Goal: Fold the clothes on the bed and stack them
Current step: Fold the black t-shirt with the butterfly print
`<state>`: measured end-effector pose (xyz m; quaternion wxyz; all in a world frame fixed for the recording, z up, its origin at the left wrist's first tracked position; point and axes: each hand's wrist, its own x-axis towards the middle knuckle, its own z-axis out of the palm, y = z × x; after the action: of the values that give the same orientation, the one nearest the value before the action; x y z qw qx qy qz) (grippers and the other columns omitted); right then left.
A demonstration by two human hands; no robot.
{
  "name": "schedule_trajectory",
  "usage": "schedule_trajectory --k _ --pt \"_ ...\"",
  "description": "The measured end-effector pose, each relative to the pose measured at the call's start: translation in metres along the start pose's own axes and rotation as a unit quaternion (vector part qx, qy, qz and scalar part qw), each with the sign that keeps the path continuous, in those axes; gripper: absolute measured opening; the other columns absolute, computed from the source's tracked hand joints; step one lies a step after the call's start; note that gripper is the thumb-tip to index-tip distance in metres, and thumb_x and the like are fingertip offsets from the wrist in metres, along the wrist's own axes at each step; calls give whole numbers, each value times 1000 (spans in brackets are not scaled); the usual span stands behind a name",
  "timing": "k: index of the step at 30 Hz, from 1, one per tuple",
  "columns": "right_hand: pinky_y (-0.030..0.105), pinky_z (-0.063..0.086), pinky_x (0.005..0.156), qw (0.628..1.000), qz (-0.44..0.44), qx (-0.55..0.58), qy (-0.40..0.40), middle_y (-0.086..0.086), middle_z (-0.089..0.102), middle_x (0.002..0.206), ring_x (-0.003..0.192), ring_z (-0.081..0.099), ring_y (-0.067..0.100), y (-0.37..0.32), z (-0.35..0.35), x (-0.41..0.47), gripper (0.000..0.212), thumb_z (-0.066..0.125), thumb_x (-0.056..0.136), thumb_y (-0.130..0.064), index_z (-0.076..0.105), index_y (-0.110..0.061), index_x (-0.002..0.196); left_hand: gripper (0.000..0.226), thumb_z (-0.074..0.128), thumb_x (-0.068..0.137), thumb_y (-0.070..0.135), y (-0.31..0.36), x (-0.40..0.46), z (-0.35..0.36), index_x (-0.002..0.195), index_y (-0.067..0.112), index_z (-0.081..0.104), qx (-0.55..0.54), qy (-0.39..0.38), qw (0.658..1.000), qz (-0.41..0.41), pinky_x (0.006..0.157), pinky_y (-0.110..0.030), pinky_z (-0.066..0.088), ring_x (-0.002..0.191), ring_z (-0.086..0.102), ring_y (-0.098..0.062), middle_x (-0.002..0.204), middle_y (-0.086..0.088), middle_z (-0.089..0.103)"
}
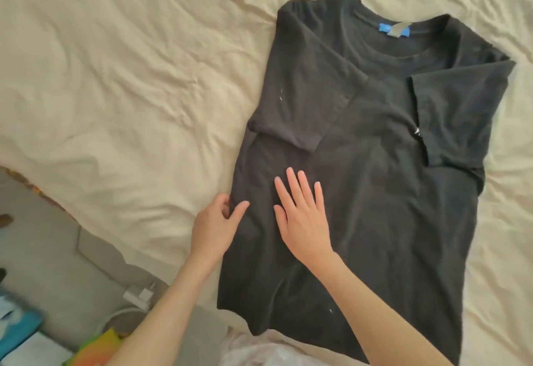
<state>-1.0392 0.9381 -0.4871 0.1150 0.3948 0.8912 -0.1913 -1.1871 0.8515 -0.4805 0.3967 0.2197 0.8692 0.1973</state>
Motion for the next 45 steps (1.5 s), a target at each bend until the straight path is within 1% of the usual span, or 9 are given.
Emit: schedule_trajectory --k 5,12,15,19,22,24,27,38,45 --pt "49 19 114 992 95 85 -3 9 40 147 139 32 28 14 -4 -64 43 56 93 -18 51 -11 135 35 61 89 35 -41 -56 3 78 2 55 -39 -84 994 -63 74 -43 46 78 58 -34 78 -16 62" --pt "52 24 113 941 320 88 64 15 45 142 136 36 30 108 -18 -181 44 59 89 -8 51 -3 132 11 53 95 17 -91 -130 13 88 11 60 -80 -149 980 -101 64 -9 41 83 59 -20 83 -3 63" --pt "50 28 110 902 415 106 51 17 40 145 135 34 33 144 -17 -222 57 61 89 -20 40 -2 140 21 49 97 19 -94 -136 22 98 1 59 -74 -101 986 -110 75 -22 42 92 57 -25 93 -11 62" --pt "53 41 97 828 510 230 36 19 55 125 117 49 37 166 -3 -261 57 61 87 -39 49 -2 129 30 37 101 20 -94 -156 28 112 -3 52 -79 10 992 -94 82 -32 38 95 49 -23 103 -12 54" --pt "47 49 85 771 538 334 69 11 62 93 90 59 32 169 -4 -273 42 55 90 -43 60 -2 100 27 35 102 19 -92 -171 27 113 -1 50 -101 60 991 -69 63 -17 43 90 48 -21 103 -10 51" --pt "37 49 75 693 557 450 83 6 60 85 75 57 22 175 -6 -280 32 57 92 -34 60 -3 91 22 40 101 18 -91 -176 24 110 2 51 -143 53 986 -63 49 -11 45 87 52 -22 102 -11 54" --pt "30 47 65 604 580 543 61 7 55 76 62 50 18 183 -6 -297 19 63 89 -15 60 2 98 24 48 97 11 -90 -184 16 117 1 55 -226 2 971 -80 65 -21 55 93 59 -26 109 -14 60" --pt "41 47 89 434 592 660 161 16 56 118 100 56 30 174 -28 -367 33 49 95 -4 47 4 127 34 38 101 8 -89 -238 -3 131 -7 40 -382 -2 888 -255 100 -50 39 115 50 -40 130 -25 48" --pt "48 45 94 333 627 679 186 22 46 137 119 50 40 141 -50 -409 37 44 98 -4 39 5 134 31 46 97 3 -87 -288 -21 126 -6 45 -408 37 852 -326 95 -41 42 121 48 -39 131 -24 48"
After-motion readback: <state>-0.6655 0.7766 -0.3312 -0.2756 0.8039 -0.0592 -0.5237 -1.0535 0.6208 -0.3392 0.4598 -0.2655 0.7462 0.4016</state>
